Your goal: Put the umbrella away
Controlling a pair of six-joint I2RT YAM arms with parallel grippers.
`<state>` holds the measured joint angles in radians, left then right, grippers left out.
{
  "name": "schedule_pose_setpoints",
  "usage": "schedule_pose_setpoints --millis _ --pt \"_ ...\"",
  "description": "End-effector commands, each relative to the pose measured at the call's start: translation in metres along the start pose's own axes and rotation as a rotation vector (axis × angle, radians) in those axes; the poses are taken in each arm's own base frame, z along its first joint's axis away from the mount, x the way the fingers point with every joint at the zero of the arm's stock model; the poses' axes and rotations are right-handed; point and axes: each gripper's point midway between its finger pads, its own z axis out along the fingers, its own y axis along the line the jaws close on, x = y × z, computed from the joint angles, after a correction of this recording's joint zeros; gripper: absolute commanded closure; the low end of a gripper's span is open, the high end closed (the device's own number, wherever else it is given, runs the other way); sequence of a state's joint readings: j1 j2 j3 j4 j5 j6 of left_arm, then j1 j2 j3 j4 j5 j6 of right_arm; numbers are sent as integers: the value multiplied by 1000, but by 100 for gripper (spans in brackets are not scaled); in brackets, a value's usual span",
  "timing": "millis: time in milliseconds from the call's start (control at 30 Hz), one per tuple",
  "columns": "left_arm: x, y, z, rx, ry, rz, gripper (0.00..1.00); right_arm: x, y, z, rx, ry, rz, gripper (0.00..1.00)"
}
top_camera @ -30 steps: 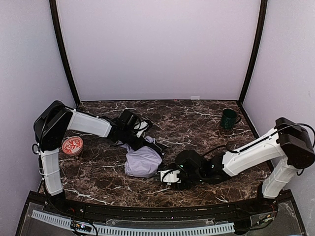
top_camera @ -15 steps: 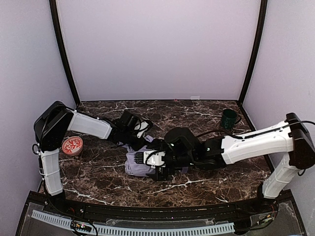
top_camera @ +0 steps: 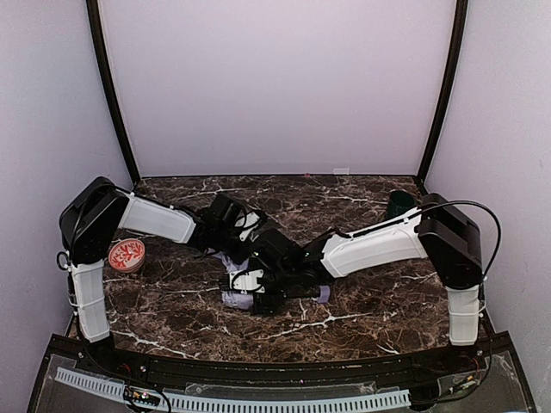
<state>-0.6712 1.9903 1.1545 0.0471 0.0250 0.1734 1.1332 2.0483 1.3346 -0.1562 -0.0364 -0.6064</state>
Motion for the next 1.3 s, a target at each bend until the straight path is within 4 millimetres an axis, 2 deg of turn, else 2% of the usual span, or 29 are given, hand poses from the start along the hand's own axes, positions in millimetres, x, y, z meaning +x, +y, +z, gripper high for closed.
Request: schedule_pose_setpoints --millis 0,100,133,167,233,300,367,433,533,633,700,733,867,900,1000,1067,1167,1267 --pt "53 -2 8 6 170 10 100 49 30 18 -111 147 74 10" --pt "48 -1 7 11 169 8 100 58 37 19 -130 172 84 20" --pt "45 0 6 13 168 4 100 59 39 18 -138 176 89 30" --pt "42 2 4 12 168 2 95 59 40 16 -145 174 94 40" --pt "30 9 -3 2 145 -15 69 56 39 11 -143 158 100 59" --pt "8 19 -20 -7 82 -36 41 48 38 3 -147 136 103 67" --pt "-15 30 -40 -19 12 -46 29 33 33 -11 -147 93 105 73" --pt "-35 47 -62 -55 -56 -52 23 17 29 -28 -155 41 94 79" --pt "-58 59 -93 -87 -128 -39 20 -5 22 -59 -168 -27 84 86" --pt "-70 55 -120 -72 -167 2 19 -30 16 -100 -225 -113 98 91" --pt "-77 50 -141 -61 -210 36 20 -36 12 -127 -257 -150 117 93" --pt "-75 46 -146 -41 -224 48 21 -42 8 -141 -262 -179 118 94" --pt "-81 20 -189 36 -365 132 29 -57 -9 -198 -260 -268 152 99" --pt "-81 13 -198 55 -398 152 30 -63 -16 -217 -234 -301 151 99" --pt "-82 -19 -225 147 -510 233 30 -71 -36 -255 -163 -376 166 100" --pt "-76 -45 -237 235 -558 286 29 -79 -45 -278 -130 -439 174 100" --pt "-65 -89 -252 335 -594 398 27 -86 -56 -297 -63 -487 182 100" --pt "-54 -110 -259 367 -611 438 27 -81 -74 -303 41 -463 205 100"
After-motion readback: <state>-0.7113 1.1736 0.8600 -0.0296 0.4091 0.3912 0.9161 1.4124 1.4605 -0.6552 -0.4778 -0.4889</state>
